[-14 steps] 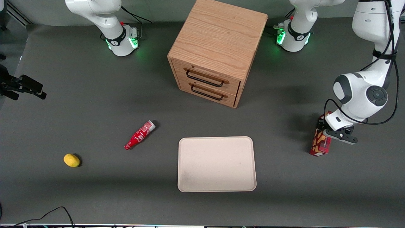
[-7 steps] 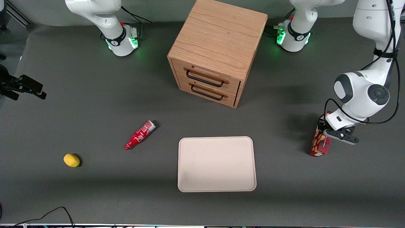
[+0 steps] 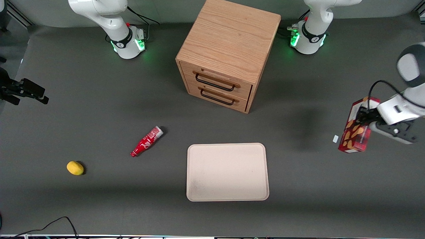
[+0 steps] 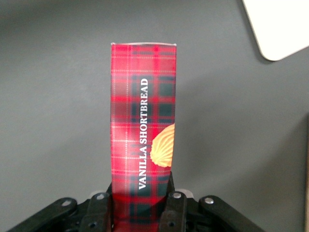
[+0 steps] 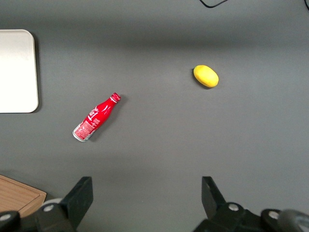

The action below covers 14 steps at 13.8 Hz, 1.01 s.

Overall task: Place red cookie box on tray
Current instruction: 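Lift the red box upright with the left gripper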

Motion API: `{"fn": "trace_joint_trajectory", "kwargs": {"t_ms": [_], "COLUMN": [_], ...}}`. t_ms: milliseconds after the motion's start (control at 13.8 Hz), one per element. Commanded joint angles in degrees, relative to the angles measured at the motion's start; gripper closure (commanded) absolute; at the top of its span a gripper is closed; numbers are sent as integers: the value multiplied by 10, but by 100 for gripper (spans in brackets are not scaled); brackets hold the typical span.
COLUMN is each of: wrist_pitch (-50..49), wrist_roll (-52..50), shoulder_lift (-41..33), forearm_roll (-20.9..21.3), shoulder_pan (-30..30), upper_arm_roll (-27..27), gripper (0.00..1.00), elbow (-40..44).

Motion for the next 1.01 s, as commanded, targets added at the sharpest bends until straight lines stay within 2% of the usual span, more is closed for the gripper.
{"fn": "trace_joint_trajectory", "kwargs": {"t_ms": [0, 217, 507, 725, 942], "wrist_pitch": [-141, -204, -211, -210, -203], "wrist_roll": [-19, -18, -38, -165, -314], "shoulder_lift": [18, 22, 41, 98, 180], "forearm_roll": [18, 42, 41, 33, 35], "shoulder_pan": [0, -3, -11, -62, -141], "upper_arm_roll": [3, 3, -4, -23, -33], "gripper": [100, 100, 100, 100, 100], "elbow": [147, 219, 246, 303, 395]}}
